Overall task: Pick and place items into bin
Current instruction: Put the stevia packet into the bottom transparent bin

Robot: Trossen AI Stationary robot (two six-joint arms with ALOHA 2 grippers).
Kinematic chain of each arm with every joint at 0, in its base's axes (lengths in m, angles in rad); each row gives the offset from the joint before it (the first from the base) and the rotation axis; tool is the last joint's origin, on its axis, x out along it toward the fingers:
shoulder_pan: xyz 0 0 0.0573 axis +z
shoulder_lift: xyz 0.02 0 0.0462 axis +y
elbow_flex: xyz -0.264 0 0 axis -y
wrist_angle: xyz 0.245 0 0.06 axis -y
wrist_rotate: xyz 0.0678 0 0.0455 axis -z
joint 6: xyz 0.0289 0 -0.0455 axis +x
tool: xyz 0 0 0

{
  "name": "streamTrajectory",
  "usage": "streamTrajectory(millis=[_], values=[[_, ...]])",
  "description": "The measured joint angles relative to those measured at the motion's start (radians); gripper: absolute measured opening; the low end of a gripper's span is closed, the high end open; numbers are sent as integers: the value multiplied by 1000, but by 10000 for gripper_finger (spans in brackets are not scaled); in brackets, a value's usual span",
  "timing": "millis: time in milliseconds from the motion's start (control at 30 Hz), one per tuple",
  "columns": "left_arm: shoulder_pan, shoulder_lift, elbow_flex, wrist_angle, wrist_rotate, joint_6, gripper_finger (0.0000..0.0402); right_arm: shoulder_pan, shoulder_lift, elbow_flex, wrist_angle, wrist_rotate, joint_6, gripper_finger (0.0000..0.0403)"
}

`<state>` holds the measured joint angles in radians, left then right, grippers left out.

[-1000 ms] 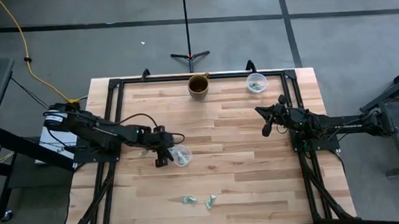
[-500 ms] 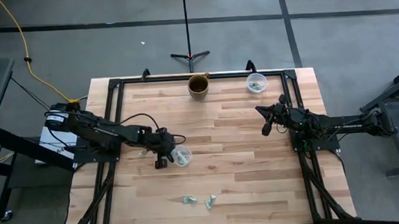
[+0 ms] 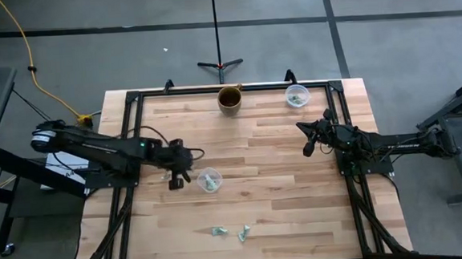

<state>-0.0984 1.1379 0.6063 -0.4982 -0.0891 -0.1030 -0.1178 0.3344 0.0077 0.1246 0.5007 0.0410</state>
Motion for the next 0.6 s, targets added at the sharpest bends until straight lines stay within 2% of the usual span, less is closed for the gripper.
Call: streamTrajectory(millis=[100,233,300,433,500,600], values=[[0,-53,5,109,25,55,34,0,0,0,0,0,1,11],[0,-48,5,265,99,120,34,0,0,0,0,-1,3,12],[0,-12,7,332,127,147,34,0,0,0,0,-1,3,12],[-1,65,5,358,152,159,35,0,2,0,0,-2,3,12],[-1,99,4,360,154,149,49,0,6,0,2,-2,3,12],[0,136,6,416,154,119,94,0,7,0,-1,-3,3,12]])
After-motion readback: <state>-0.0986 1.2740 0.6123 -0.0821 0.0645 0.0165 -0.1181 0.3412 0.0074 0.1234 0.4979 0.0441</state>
